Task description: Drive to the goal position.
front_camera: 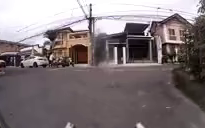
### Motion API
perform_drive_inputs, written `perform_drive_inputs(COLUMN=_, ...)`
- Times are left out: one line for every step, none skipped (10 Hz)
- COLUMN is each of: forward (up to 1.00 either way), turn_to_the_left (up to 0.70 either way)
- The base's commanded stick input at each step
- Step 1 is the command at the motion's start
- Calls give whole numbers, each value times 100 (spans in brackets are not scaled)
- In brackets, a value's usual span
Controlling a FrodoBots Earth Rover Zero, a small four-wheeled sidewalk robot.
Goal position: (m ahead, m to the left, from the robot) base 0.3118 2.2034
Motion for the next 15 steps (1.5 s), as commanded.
perform_drive_inputs(forward=7, turn_to_the_left=2)
perform_drive_inputs(forward=7, turn_to_the_left=3)
perform_drive_inputs(forward=7, turn_to_the_left=4)
perform_drive_inputs(forward=7, turn_to_the_left=6)
perform_drive_inputs(forward=6, turn_to_the_left=7)
perform_drive_inputs(forward=6, turn_to_the_left=8)
perform_drive_inputs(forward=6, turn_to_the_left=10)
perform_drive_inputs(forward=6, turn_to_the_left=11)
perform_drive_inputs(forward=6, turn_to_the_left=12)
perform_drive_inputs(forward=6, turn_to_the_left=12)
perform_drive_inputs(forward=6, turn_to_the_left=11)
perform_drive_inputs(forward=6, turn_to_the_left=11)
perform_drive_inputs(forward=6, turn_to_the_left=11)
perform_drive_inputs(forward=6, turn_to_the_left=11)
perform_drive_inputs(forward=6, turn_to_the_left=12)
